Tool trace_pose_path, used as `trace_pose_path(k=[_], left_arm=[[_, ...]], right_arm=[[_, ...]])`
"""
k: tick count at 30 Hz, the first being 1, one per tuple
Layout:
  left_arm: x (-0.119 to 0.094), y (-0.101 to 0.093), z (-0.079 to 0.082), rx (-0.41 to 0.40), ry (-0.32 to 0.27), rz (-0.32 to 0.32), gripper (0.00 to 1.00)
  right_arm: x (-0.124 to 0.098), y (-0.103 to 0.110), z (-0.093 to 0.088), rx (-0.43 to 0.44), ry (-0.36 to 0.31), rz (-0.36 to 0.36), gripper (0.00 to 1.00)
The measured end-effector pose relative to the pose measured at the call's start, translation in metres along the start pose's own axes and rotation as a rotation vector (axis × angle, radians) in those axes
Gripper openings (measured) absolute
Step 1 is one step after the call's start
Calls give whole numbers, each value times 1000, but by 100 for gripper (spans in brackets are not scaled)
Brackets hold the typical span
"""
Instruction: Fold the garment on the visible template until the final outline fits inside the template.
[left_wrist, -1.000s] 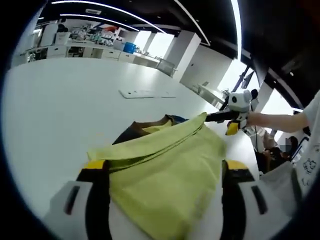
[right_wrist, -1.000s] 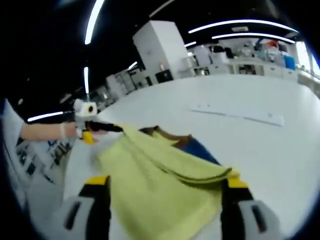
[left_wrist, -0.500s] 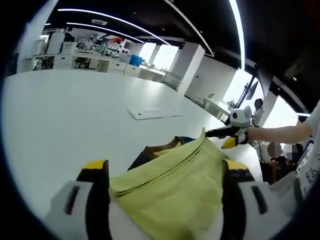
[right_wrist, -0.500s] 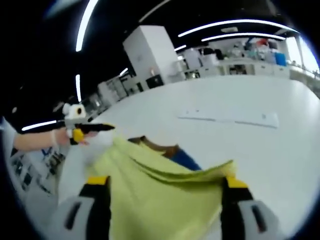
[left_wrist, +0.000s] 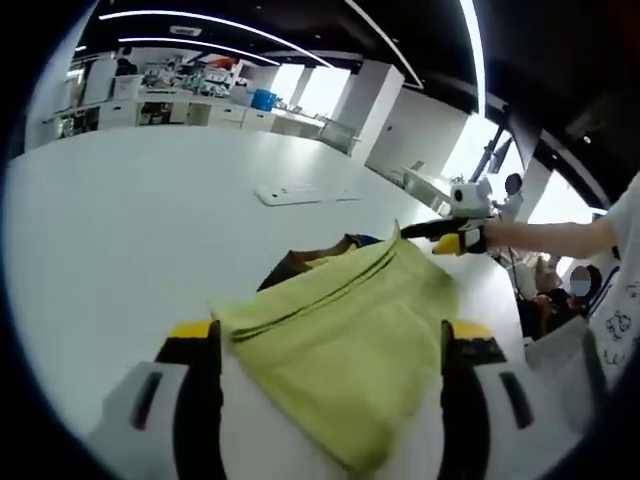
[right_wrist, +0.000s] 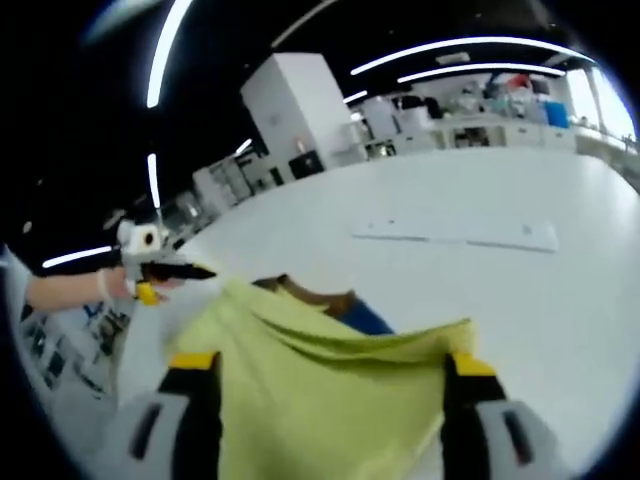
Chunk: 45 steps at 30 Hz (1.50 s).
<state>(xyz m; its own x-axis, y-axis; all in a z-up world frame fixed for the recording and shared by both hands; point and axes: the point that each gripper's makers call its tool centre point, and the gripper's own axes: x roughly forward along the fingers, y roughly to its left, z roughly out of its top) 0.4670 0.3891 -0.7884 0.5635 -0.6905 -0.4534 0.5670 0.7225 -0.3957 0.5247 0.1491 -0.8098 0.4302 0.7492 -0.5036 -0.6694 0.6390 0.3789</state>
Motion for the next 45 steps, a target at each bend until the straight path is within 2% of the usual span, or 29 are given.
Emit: trace_pose_path(k=[7, 14, 27, 33, 39, 45], left_arm=[[2, -4, -16, -11, 32, -30, 87], [14, 0, -22, -29, 32, -22, 87], [35, 15, -2, -35, -9, 14, 90], [38, 13, -2, -36, -8, 14, 90], [39, 15, 5, -39, -34, 24, 90], [40, 19, 3, -43, -26, 38, 92]], right_arm=[[0, 1, 0, 5, -3, 2, 92], [0, 2, 0, 8, -3, 7, 92], [2, -4, -4, 12, 7, -5, 91], [4, -6, -3, 17, 6, -7, 91], [4, -5, -5, 13, 11, -7, 91], [4, -8, -6, 11, 13, -18, 90]])
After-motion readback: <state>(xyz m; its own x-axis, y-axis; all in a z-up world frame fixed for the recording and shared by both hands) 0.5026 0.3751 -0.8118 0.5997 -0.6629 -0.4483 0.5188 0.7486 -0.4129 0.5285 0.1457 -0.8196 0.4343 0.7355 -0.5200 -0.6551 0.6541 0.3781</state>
